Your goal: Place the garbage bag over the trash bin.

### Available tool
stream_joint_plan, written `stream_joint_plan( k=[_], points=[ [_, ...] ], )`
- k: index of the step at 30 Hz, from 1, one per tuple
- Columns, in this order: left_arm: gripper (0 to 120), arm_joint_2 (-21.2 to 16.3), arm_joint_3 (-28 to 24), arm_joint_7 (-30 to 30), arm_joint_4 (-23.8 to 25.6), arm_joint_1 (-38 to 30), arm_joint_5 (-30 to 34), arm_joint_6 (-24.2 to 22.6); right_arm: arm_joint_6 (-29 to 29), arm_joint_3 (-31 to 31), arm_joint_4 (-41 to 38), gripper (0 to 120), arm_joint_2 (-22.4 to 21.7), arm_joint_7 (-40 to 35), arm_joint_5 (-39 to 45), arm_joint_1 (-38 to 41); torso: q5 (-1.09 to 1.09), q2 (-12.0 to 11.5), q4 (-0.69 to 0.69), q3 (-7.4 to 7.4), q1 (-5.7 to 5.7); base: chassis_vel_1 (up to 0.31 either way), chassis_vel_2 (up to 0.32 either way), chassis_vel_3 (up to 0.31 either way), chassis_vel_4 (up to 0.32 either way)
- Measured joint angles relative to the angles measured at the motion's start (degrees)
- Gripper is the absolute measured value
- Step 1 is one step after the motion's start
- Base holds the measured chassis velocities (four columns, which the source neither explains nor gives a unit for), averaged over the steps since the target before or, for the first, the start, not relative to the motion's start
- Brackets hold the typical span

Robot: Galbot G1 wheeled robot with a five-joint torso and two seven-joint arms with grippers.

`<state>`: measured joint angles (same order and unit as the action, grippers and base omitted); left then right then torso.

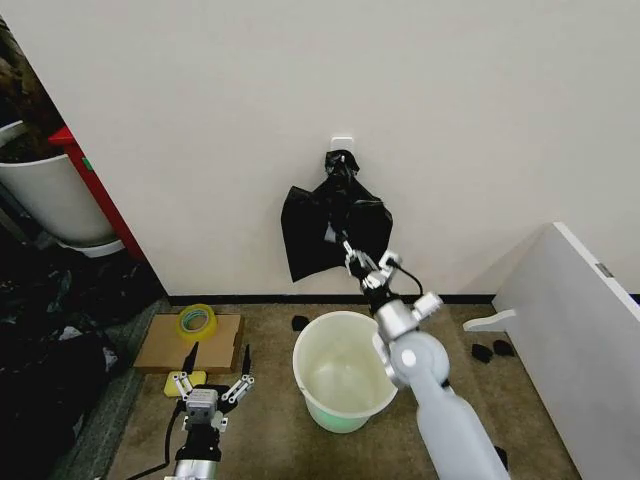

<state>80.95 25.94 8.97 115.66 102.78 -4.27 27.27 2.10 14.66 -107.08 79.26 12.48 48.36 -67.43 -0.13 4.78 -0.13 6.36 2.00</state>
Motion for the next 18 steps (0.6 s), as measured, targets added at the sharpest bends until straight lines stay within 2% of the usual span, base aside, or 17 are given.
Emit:
stream_joint_plan(
  k=[8,16,18],
  points=[
    [98,-0.3,-0.6,0.0,-0.3,-0.5,0.0,0.0,-5.4,-1.7,-5.0,0,-4.5,1.4,-13.9,-9.3,0.0,0.0,0.0,0.0,0.0,0.0,0.0,0.0,0.0],
    [98,-0.7,-0.7,0.0,-0.4,-0.7,0.1,0.0,-9.3,-1.8,-6.5,0,-7.2,2.4,-21.1,-14.3,0.0,0.0,0.0,0.0,0.0,0.0,0.0,0.0,0.0],
    [98,-0.9,-0.8,0.0,-0.4,-0.9,0.2,0.0,-11.8,-2.0,-6.6,0,-8.1,3.3,-25.7,-16.6,0.0,0.0,0.0,0.01,0.0,0.0,0.0,0.0,0.0]
  ],
)
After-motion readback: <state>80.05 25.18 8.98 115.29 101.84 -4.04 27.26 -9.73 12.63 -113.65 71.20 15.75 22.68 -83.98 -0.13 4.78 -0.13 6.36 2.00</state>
